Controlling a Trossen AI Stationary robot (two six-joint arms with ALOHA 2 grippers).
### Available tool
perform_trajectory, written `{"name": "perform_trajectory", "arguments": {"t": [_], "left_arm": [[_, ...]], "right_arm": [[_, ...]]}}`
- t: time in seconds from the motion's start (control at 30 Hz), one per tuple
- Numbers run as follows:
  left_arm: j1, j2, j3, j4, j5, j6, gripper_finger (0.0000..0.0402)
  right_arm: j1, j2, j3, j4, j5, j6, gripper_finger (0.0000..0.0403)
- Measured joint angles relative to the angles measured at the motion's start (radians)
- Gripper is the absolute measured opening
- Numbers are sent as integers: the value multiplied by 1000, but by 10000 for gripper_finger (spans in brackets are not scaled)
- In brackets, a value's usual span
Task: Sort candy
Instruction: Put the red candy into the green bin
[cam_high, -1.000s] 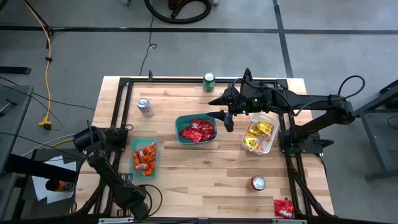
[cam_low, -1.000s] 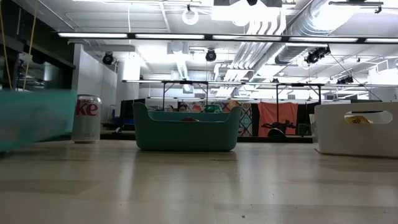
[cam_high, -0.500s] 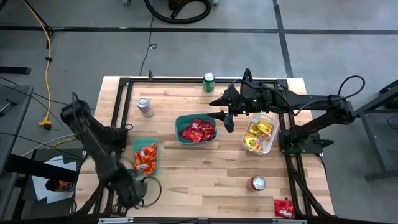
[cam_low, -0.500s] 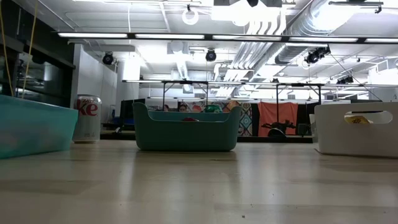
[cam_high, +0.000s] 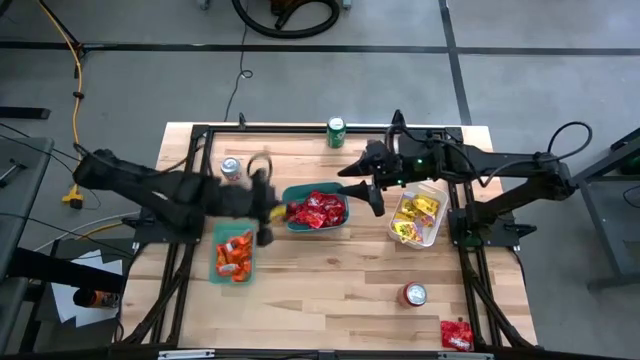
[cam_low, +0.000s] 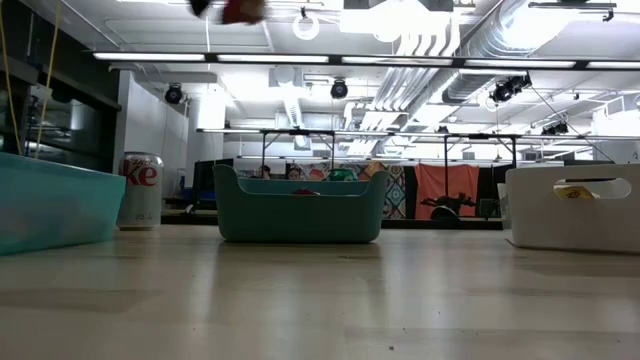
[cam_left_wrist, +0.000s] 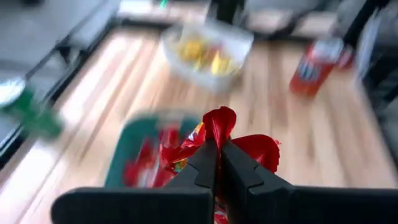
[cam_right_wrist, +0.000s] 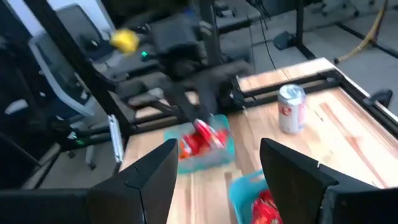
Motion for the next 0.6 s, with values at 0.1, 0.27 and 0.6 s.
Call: {"name": "perform_trajectory", "arguments": {"t": [0.1, 0.27, 0.6], "left_arm": [[115, -8, -117, 295, 198, 62, 0], [232, -8, -290, 617, 338, 5, 0], [300, -8, -404, 810, 316, -27, 1]], "right_arm": [[18, -15, 0, 11, 4, 1, 224], [47, -44, 0, 8, 25, 3, 224], [72, -68, 0, 0, 96, 10, 224]]}}
